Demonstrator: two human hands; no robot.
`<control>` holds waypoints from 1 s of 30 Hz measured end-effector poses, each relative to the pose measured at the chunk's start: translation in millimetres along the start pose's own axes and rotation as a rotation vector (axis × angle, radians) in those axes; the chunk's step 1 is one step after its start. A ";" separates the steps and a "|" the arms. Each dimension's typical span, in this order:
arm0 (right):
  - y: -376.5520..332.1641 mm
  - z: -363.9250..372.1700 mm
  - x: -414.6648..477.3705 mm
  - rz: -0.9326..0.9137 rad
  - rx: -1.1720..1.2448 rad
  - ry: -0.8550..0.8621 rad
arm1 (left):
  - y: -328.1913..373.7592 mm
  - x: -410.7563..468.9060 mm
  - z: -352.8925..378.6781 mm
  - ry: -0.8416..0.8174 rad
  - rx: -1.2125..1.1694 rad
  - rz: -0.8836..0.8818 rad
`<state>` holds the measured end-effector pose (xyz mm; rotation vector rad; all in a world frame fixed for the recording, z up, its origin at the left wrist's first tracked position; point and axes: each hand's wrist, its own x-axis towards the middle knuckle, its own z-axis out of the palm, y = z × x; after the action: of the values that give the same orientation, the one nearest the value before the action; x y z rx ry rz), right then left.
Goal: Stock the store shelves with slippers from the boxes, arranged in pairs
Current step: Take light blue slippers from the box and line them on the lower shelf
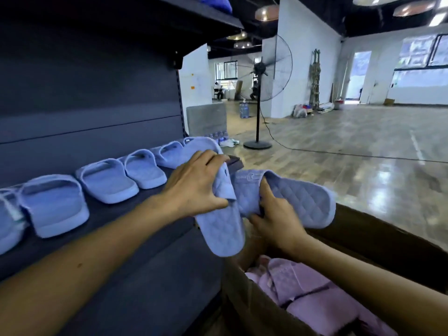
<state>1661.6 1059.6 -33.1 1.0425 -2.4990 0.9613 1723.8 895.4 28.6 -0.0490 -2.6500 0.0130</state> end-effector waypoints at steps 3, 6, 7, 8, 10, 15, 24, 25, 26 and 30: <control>-37.8 7.0 25.1 0.118 0.341 0.085 | -39.7 -12.6 -36.5 -0.063 0.028 -0.067; -75.9 23.0 47.8 0.188 0.672 0.048 | -74.9 -31.4 -74.0 -0.159 0.097 -0.140; -89.7 30.3 53.3 0.189 0.743 0.027 | -85.2 -39.4 -85.6 -0.178 0.130 -0.164; -103.8 38.8 57.7 0.192 0.793 0.001 | -96.4 -48.4 -95.6 -0.197 0.163 -0.194; -133.8 57.6 63.6 0.203 0.886 -0.080 | -116.5 -67.6 -112.8 -0.230 0.219 -0.245; -215.3 104.6 66.0 0.268 1.111 -0.350 | -166.6 -125.7 -144.8 -0.295 0.293 -0.421; -369.8 163.6 53.3 0.248 1.383 -0.717 | -233.2 -241.7 -202.9 -0.391 0.449 -0.753; -383.3 169.8 50.2 0.236 1.398 -0.743 | -237.0 -251.6 -209.5 -0.405 0.463 -0.781; -396.2 175.7 46.7 0.225 1.399 -0.773 | -243.0 -262.1 -214.4 -0.396 0.473 -0.805; -436.3 204.7 33.7 0.146 1.312 -0.838 | -271.7 -296.3 -221.2 -0.405 0.443 -0.893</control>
<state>1948.5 677.5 37.7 1.8696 -2.2727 2.8672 2080.4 613.1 88.8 1.3869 -2.7367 0.3353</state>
